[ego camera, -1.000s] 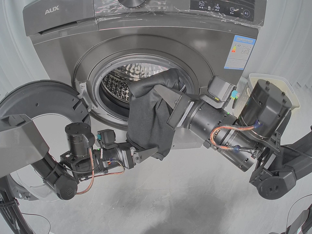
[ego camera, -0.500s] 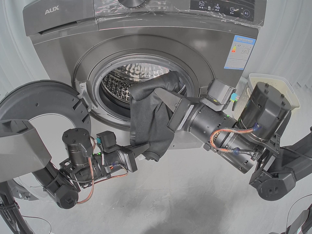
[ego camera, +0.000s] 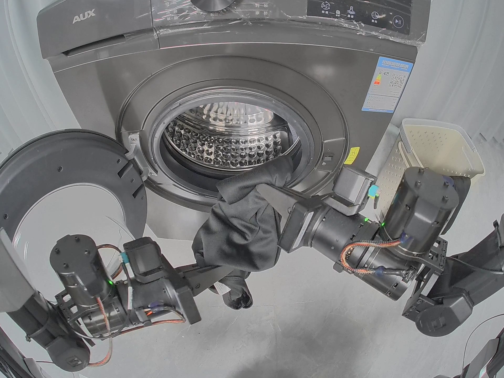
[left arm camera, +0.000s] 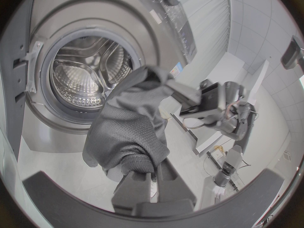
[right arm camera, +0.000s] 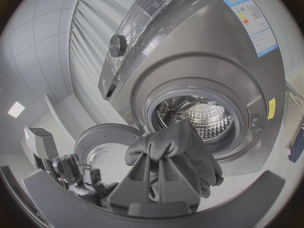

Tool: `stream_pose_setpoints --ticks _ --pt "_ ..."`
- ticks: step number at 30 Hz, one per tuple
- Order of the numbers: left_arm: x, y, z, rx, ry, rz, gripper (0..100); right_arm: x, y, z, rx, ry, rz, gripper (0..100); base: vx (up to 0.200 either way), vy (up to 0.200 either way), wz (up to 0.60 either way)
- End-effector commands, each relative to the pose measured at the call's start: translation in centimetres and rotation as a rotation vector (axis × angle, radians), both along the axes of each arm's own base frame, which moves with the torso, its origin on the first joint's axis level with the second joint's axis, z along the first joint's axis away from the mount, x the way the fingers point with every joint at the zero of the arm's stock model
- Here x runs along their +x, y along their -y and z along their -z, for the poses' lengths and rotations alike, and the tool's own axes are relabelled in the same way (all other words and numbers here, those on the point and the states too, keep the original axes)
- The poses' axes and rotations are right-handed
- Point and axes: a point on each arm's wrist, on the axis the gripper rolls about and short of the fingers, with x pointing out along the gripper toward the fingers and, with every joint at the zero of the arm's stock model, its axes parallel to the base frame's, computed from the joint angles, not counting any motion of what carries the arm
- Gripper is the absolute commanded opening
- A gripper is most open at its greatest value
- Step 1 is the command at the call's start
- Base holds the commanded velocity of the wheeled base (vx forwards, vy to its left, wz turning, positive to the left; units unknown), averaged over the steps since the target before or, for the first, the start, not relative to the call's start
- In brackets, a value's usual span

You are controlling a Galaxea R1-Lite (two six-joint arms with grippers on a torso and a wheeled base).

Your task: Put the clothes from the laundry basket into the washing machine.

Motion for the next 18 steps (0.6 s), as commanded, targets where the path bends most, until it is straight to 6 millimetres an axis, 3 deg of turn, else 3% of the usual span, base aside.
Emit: stream_pose_setpoints --ticks 1,13,18 --pt "-2.3 -1.2 -1.6 -0.04 0.057 0.019 0 0.2 -0.1 1.4 -0.03 -0.019 0.001 100 0.0 0.0 0.0" --pt "-0.3 -1.0 -3.1 -0.095 0.121 -0.103 0 -0.4 2.0 5.4 -0.237 -0.044 0.02 100 0.0 0.0 0.0" --pt "0.4 -1.1 -3.4 -0.103 0.13 -0.135 0 -0.5 2.2 5.3 -0.241 -0.041 0.02 100 0.0 0.0 0.0"
